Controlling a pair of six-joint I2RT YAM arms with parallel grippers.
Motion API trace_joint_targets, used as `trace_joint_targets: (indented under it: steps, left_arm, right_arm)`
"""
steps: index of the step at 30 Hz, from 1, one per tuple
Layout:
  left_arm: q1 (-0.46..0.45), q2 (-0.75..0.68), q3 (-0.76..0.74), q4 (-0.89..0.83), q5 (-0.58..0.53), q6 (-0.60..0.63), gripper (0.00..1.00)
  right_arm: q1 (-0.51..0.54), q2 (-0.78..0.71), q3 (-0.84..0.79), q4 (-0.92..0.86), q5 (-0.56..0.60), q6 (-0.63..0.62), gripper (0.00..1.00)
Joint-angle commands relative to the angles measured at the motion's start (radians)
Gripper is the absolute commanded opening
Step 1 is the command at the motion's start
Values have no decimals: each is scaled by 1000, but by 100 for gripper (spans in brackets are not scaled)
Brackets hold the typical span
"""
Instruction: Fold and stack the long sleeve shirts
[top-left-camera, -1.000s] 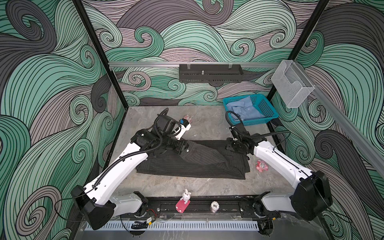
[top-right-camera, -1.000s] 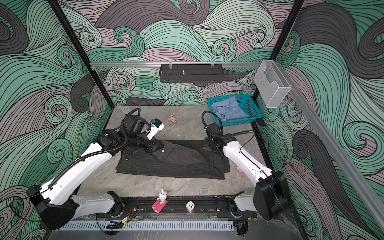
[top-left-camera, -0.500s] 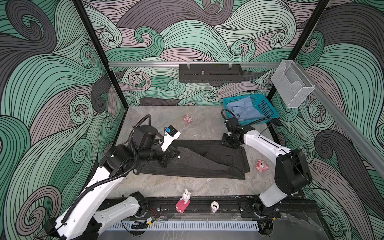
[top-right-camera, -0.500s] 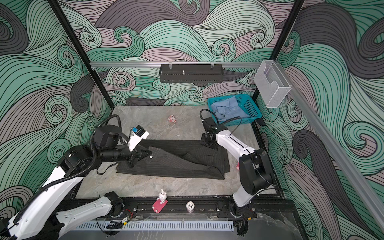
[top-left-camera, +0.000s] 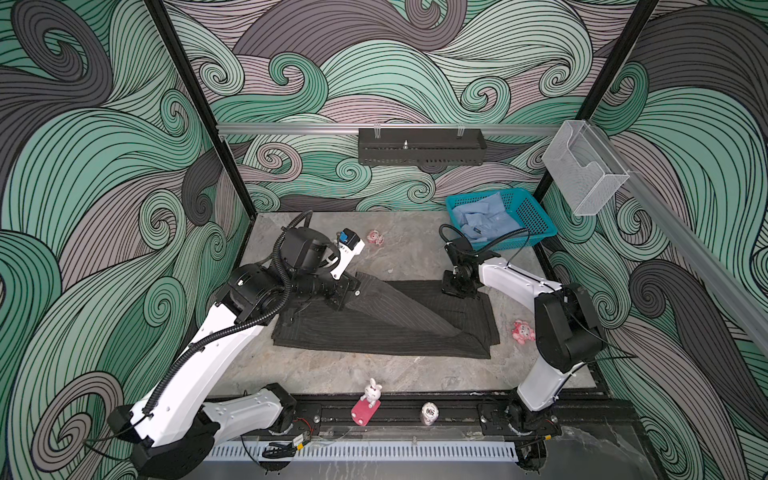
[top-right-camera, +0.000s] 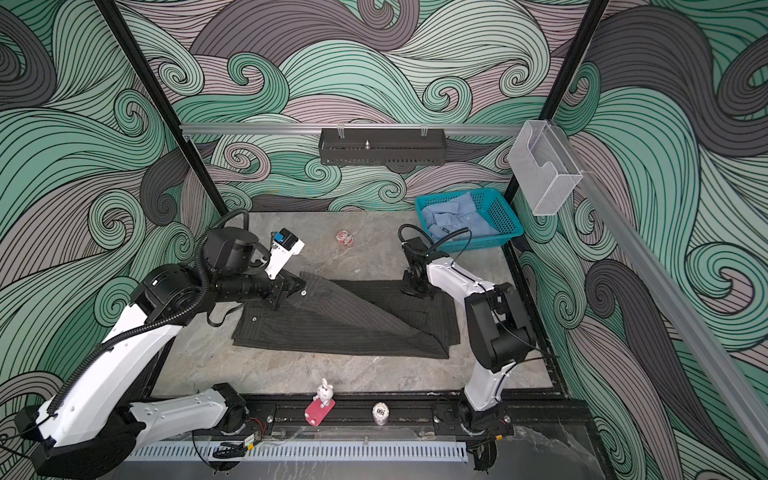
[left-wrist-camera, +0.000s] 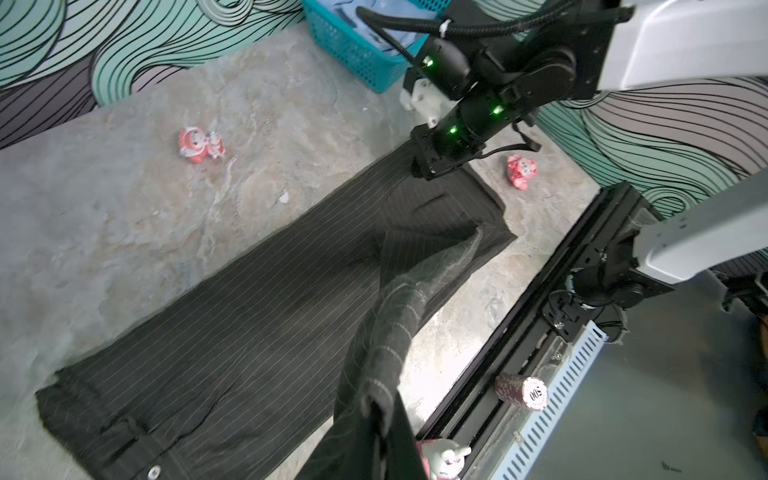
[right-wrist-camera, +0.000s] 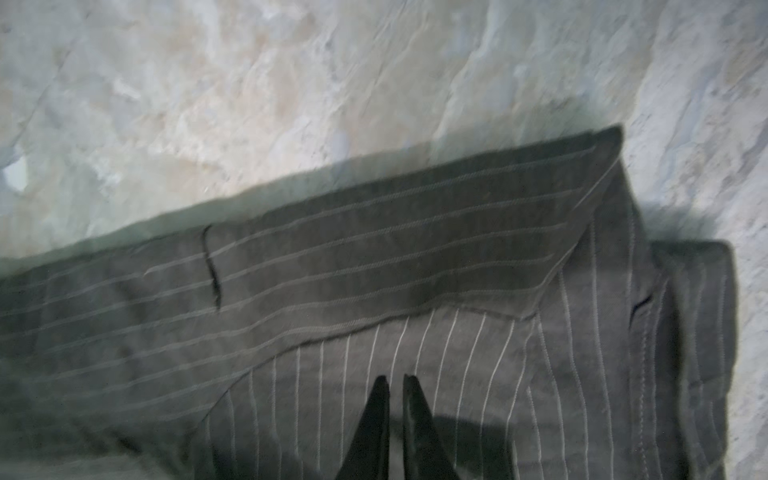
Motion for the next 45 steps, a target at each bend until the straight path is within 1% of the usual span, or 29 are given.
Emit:
trace_joint_targets:
  steps: [1,4,7,11,14,22,28,34,38,43,45]
  left_arm:
    - [24,-58,24,-49,-91,-53,0]
    - [61,-56,27,-72,-105,-72,0]
    - [125,-49,27,-87,-110,-103,0]
    - [280,-34,22,-93,-72,-155,0]
    - [363,5,26,-114,-57,-175,0]
    - [501,134,-13,-131,13,-200,0]
    - [580,223,-45,-105,18,-200,0]
    - [637,325,-1,-120,16,-190,0]
    - [650,395,54,-143,8,-178,0]
    - [651,482,91,-158,12,-178,0]
    - [652,517,125,-195,37,-175,0]
  right_arm:
    - [-22,35,22,6,75,-23,6]
    - [-34,85,39,-4,78,-24,5]
    - [-42,119,41,-25,82,-20,4]
    - [-63,138,21,-32,96,-11,4]
    - [-78,143,18,-35,98,-11,5]
    - [-96,145,27,-35,108,-16,6]
    - [-96,149,42,-40,111,-17,5]
    - [-98,154,59,-42,124,-21,9]
    - [-100,164,72,-42,133,-23,12]
    - [-104,199,96,-52,131,-29,9]
    - [-104,207,100,-52,127,-31,8]
